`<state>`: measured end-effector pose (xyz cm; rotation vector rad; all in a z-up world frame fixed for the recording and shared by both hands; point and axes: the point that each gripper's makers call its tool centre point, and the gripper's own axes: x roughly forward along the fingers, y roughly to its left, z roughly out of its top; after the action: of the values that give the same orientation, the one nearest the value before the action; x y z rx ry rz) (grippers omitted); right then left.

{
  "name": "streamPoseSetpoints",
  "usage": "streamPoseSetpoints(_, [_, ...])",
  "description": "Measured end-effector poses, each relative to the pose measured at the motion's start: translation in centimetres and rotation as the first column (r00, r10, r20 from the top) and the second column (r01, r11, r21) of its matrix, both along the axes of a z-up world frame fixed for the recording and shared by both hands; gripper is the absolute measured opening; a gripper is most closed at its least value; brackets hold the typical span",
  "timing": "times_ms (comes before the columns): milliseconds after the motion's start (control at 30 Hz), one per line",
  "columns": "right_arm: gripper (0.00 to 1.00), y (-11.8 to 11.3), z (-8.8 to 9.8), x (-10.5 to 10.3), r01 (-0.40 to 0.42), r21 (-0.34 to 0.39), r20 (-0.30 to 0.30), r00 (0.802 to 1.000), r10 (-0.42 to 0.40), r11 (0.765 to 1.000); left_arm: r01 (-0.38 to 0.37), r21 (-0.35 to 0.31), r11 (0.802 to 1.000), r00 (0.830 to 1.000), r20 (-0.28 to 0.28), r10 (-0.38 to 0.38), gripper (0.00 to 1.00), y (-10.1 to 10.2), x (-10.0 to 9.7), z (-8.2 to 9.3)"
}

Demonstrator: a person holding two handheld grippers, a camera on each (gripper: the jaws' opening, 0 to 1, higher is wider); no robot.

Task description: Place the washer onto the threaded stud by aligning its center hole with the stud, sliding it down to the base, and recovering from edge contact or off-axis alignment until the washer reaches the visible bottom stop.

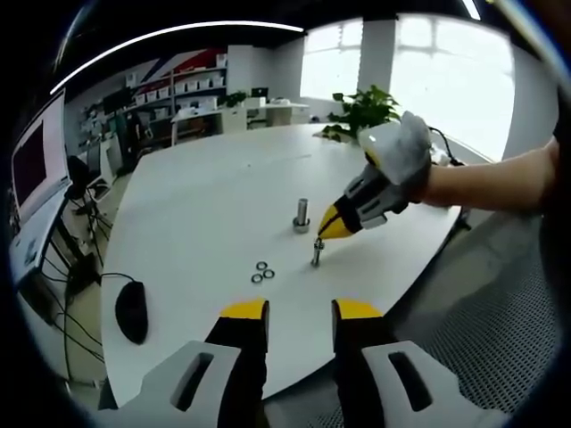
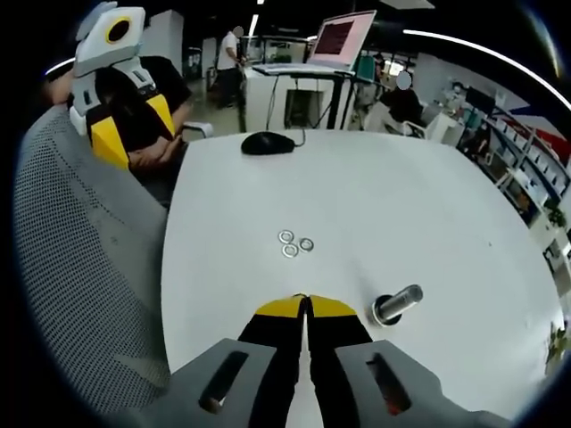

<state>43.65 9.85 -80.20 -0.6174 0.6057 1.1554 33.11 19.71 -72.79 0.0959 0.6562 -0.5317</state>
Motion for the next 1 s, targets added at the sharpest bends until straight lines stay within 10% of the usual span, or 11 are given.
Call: streamPoseSetpoints(1000, [0.04, 0.2, -0.13, -0.12, 0.009, 0.019, -0.027, 1.0, -0.009, 1.0, 0.0, 0.01, 1.0, 1.0, -0.014, 0.0, 0.25, 0.14, -0.09, -0.31])
